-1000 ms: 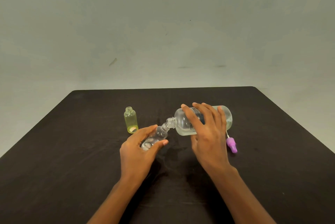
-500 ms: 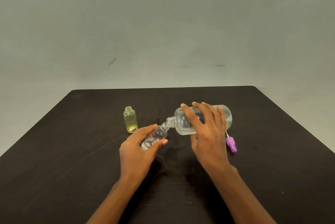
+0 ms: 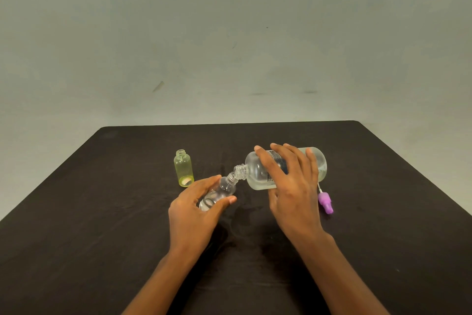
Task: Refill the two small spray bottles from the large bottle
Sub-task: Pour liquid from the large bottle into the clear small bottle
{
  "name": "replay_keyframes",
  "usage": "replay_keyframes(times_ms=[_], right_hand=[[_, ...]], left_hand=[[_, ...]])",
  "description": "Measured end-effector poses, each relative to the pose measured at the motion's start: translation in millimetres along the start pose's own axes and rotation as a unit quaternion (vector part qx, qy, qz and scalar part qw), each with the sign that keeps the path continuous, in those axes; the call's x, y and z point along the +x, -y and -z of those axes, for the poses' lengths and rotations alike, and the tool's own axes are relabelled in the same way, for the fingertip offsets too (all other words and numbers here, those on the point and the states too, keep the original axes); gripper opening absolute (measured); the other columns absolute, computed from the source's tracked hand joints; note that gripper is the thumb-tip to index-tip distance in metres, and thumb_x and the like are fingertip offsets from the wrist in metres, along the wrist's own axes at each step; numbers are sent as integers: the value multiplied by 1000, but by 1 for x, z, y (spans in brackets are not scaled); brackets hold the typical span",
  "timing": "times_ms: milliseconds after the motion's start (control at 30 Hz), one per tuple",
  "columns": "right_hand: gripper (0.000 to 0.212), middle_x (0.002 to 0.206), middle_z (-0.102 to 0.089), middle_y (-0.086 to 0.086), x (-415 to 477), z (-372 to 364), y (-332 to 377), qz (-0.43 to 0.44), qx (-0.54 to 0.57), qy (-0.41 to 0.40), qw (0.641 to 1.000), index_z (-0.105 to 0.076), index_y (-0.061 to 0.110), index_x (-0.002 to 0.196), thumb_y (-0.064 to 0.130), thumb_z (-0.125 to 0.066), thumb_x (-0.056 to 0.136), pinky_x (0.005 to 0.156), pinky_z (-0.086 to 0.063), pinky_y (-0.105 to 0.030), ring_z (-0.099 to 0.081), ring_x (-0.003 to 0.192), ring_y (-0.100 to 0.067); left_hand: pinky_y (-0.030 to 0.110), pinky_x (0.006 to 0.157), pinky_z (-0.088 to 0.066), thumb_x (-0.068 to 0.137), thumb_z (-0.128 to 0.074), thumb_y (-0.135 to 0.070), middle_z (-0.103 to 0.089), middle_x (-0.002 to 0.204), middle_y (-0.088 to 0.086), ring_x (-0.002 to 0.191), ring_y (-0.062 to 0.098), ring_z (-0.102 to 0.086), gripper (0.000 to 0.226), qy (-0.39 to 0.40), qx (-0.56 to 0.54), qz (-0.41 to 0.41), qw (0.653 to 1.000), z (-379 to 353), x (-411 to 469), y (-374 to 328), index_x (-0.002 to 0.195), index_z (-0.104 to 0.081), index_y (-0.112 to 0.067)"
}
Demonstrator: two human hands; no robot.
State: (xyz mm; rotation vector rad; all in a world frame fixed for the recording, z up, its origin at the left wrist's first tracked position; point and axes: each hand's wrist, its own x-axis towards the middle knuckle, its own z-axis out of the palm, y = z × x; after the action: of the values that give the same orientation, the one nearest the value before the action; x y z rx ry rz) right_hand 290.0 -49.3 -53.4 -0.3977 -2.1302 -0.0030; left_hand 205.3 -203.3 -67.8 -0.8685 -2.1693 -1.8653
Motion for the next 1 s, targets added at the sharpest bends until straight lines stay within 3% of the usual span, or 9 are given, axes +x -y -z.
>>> replay_keyframes(times_ms=[500,767,1000], right_hand=[[84,126,-56,-6,0,0,0,3,1,-3,1000,-49,29,133,-11,-75,64,113,-23,-46,-46,125,-25],[86,126,-57,-6,0,0,0,2,1,-4,1000,-48,29,134,-12,-74,63,113,-22,-45,-46,124,-25],[88,126,-57,-5,1,0,0,4,0,-6,1000,-45,31,134,-11,-75,63,113,-22,-45,-46,124,-24]], left_hand=[[21,85,-52,61,-85,-22,-71,95,-14,92,-2,-65,42,4,1,-2,1000,0,0,-1,100,-70,-30],[30,87,-53,62,-85,-24,-71,95,-14,92,-1,-65,42,3,4,0,1000,1,0,-1,101,-70,-29],[25,86,-52,62,-85,-23,-71,95,-14,92,-3,-65,42,5,4,1,1000,1,0,-2,100,-70,-29]])
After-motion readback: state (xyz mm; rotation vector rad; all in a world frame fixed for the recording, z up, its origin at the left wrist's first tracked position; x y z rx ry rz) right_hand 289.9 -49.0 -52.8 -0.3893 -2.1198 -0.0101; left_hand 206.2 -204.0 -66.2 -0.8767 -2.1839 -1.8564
